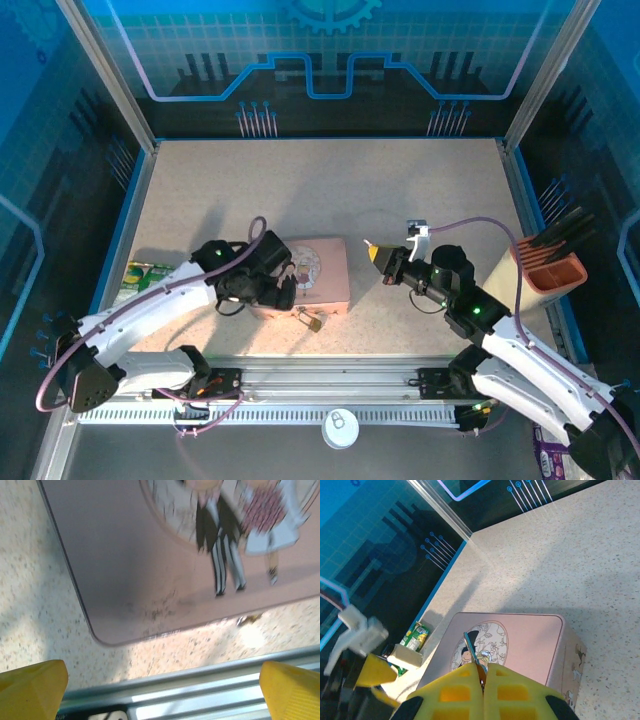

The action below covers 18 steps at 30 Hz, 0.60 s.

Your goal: Unlock the padlock with the key

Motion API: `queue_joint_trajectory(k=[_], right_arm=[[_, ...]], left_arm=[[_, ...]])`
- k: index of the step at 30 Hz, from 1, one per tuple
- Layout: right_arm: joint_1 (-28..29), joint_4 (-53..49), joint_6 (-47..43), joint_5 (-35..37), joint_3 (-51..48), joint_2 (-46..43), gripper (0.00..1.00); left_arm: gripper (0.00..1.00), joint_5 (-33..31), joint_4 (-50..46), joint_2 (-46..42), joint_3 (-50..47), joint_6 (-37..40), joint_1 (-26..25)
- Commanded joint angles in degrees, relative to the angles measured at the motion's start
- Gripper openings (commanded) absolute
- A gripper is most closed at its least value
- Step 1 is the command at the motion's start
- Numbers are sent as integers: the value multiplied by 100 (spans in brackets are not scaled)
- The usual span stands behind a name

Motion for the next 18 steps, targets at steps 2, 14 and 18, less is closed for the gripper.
queue_joint_trajectory(k=[2,14,18], right_arm=[[-74,-70,-25,50,28,-82,0],[-75,88,242,6,-125,-91,0],[-79,0,272,-32,-45,-47,0]], left_arm=[[99,4,-75,-99,-444,-358,-310],[99,-593,1913,516,-1398,-69,-163],[98,-427,2847,689,-1564,335,210]])
